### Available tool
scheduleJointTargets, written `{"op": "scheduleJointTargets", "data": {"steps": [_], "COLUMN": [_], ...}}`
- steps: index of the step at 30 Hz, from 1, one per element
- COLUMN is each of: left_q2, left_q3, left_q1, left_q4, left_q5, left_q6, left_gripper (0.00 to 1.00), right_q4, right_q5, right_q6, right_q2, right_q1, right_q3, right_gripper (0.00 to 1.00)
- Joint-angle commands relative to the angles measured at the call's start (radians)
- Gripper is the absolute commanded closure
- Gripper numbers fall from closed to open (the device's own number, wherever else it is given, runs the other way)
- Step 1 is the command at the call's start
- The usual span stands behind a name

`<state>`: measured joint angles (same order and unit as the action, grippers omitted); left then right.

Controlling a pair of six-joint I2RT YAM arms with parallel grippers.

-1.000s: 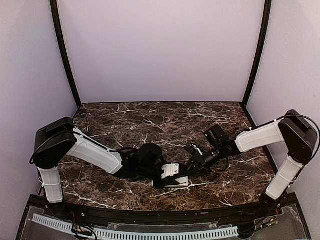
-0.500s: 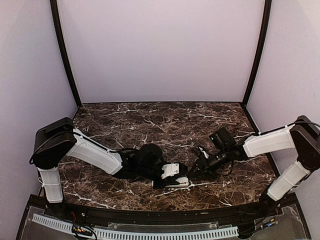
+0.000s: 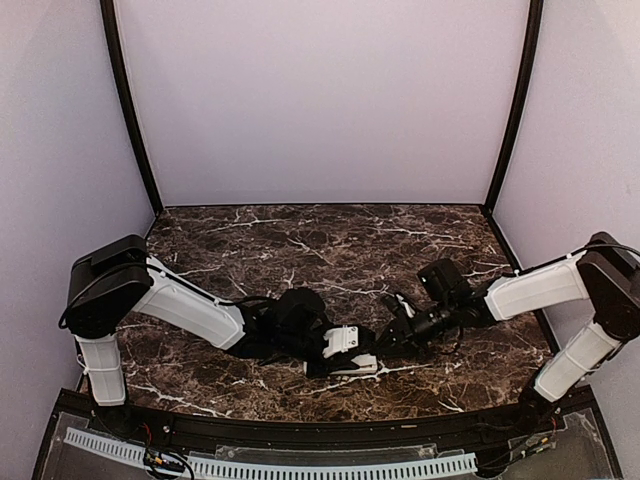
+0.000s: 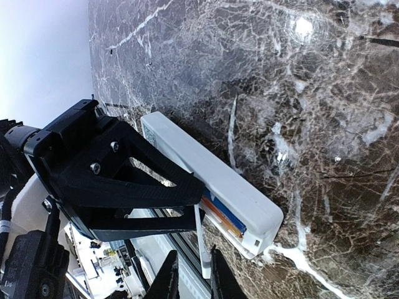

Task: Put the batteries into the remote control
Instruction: Load the battery cover onto the remote control without the battery cover.

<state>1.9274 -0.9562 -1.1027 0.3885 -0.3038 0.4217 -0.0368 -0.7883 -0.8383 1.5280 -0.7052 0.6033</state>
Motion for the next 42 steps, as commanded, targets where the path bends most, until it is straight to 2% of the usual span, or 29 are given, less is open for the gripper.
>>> {"op": "scheduleJointTargets", "data": {"steps": [1,5,13,18,19,22,29,35,42], "left_q2": [-0.024,-0.022,-0.021,-0.024,-0.026,-0.033,-0.065,-0.096,-0.166], "left_q3": [0.033,0.033,0.033,0.033,0.032,0.025,-0.012,-0.029,0.045], "left_q1": [-0.002,-0.002,-0.001,-0.001,-0.001,-0.001,-0.001,0.000,0.000], "left_q4": [-0.065,-0.063,-0.060,-0.066,-0.068,-0.079,-0.149,-0.198,-0.197], "left_q5": [0.019,0.021,0.022,0.022,0.018,0.010,0.005,-0.005,-0.002], "left_q6": [-0.006,-0.007,-0.011,-0.014,-0.016,-0.029,-0.032,-0.028,0.026], "left_gripper": [1.00,1.00,1.00,1.00,0.97,0.80,0.62,0.51,0.44], "right_q4": [-0.026,-0.017,-0.070,-0.054,-0.056,-0.053,-0.031,-0.033,-0.049], "right_q5": [-0.003,0.002,-0.027,-0.013,-0.009,0.000,0.016,0.020,0.027], "right_q6": [-0.012,-0.012,-0.033,-0.026,-0.027,-0.018,0.011,0.014,0.001], "right_q2": [0.023,0.021,0.066,0.085,0.087,0.090,0.109,0.125,0.126], "right_q1": [-0.013,-0.015,-0.018,-0.020,-0.019,-0.019,-0.019,-0.017,-0.018], "right_q3": [-0.009,-0.016,-0.017,-0.012,-0.013,-0.013,-0.008,0.003,0.002], "right_gripper": [0.84,0.86,1.00,1.00,1.00,1.00,1.00,1.00,1.00]}}
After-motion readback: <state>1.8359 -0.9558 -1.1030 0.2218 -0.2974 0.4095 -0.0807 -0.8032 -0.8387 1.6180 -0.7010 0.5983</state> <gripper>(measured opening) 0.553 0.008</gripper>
